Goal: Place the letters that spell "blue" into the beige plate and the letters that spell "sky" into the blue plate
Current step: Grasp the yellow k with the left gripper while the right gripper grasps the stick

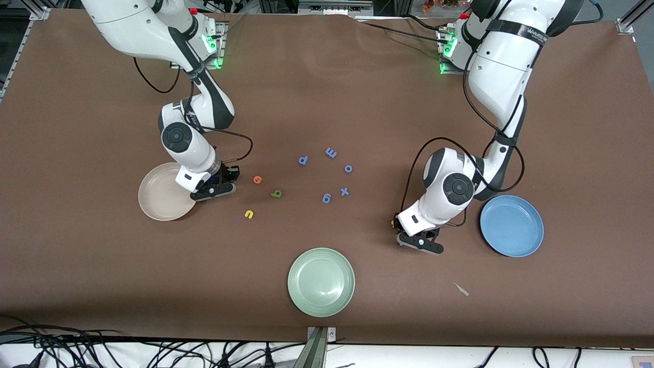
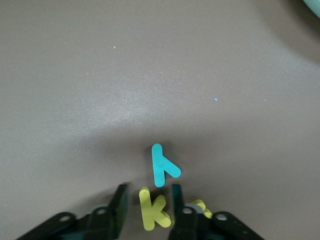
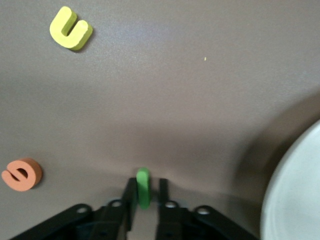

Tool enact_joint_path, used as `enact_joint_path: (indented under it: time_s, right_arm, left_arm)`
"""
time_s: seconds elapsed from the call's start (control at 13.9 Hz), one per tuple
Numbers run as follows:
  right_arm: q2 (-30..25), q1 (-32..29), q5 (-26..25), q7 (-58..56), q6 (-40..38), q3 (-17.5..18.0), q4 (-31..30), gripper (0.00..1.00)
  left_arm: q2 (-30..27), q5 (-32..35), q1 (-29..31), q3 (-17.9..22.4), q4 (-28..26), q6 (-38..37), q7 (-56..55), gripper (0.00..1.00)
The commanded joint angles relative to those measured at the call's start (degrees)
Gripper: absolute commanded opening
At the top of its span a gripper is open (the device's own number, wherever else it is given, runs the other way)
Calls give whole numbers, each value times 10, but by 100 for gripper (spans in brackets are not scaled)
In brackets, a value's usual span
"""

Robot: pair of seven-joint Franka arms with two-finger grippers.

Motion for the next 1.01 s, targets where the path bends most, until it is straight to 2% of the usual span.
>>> enact_joint_path:
  time_s: [0.0,0.22,0.29,0.36,0.58,0.94]
  right_arm:
    - [12,3,9,0,6,3,6,4]
    - [9,2,9,-8,-28,3,36,0]
    - [7,2,10,-8,-79,2,67,0]
    - [6,0,10,-6,-136,2,98,0]
    - [7,-5,10,-9,-236,-1,166,0]
    - [10,-69,2,-40,-256,-4,177,0]
  left_arm:
    - [8,-14,-9,13,12,3,10,28]
    - [7,-14,-13,19,12,3,11,28]
    - [7,-14,-13,19,12,3,11,24]
    - [5,-14,-13,19,12,3,11,12]
    - [-1,-14,-12,19,12,3,11,8]
    - [-41,-10,9,19,1,-14,13,6]
